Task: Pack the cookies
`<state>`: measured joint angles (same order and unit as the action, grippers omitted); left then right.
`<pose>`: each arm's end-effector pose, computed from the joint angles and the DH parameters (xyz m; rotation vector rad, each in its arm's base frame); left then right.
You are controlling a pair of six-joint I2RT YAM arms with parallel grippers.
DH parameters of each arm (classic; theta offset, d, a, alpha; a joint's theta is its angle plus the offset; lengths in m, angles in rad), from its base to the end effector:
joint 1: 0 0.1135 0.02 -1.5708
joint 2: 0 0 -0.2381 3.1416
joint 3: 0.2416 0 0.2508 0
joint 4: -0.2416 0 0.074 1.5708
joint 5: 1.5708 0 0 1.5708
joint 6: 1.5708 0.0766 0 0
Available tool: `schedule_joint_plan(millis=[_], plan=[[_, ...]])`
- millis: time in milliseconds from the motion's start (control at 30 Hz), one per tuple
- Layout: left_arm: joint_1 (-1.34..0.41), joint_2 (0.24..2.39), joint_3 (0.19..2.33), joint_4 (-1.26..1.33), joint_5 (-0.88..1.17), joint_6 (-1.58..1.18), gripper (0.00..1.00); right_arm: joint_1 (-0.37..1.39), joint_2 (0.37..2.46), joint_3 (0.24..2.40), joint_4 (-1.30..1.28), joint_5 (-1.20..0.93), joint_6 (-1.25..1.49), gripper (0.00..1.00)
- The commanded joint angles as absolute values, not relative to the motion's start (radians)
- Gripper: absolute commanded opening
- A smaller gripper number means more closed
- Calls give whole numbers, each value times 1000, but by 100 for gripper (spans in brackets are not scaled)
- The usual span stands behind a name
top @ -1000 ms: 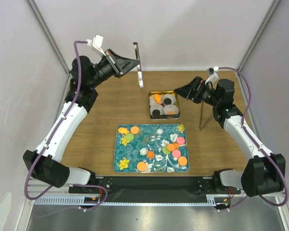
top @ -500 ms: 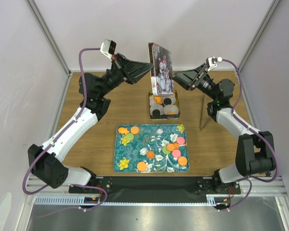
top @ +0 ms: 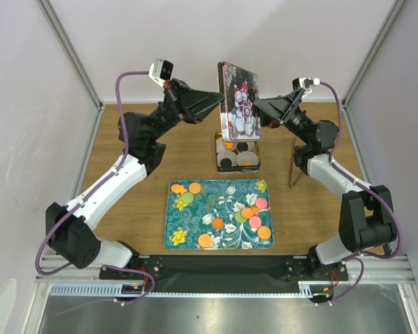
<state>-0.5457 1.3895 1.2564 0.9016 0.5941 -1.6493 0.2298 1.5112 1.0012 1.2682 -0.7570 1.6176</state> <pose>0.2557 -0.2055 0.4704 0.0896 1.2193 -2.2187 0.3208 0.1291 0.3738 -0.0660 1.2645 1.9473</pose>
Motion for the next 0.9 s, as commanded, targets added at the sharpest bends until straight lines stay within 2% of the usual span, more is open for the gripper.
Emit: schedule_joint_plan(millis=[0, 167, 433, 467, 500, 567, 633, 867], plan=[[-552, 1410, 1256, 1045, 577, -1706, 0, 248, 1503, 1049, 1413, -756, 1664, 100], [-552, 1431, 1255, 1092, 584, -1732, 0, 270, 1497, 1060, 1488, -779, 1718, 97], [-549, 1436, 1232, 1131, 595, -1756, 2, 270, 1467, 1035, 1528, -770, 1750, 67], [-548, 1434, 1229, 1126, 598, -1756, 4, 270, 1465, 1034, 1529, -770, 1753, 64], [-548, 1431, 1220, 1126, 598, -1756, 6, 267, 1460, 1032, 1531, -769, 1759, 57], [-545, 1427, 1209, 1124, 600, -1753, 12, 267, 1456, 1028, 1542, -765, 1770, 50], [-540, 1424, 1195, 1123, 600, -1752, 14, 261, 1448, 1023, 1551, -759, 1782, 44], [-531, 1402, 1157, 1078, 603, -1712, 39, 250, 1425, 1002, 1563, -738, 1822, 26]])
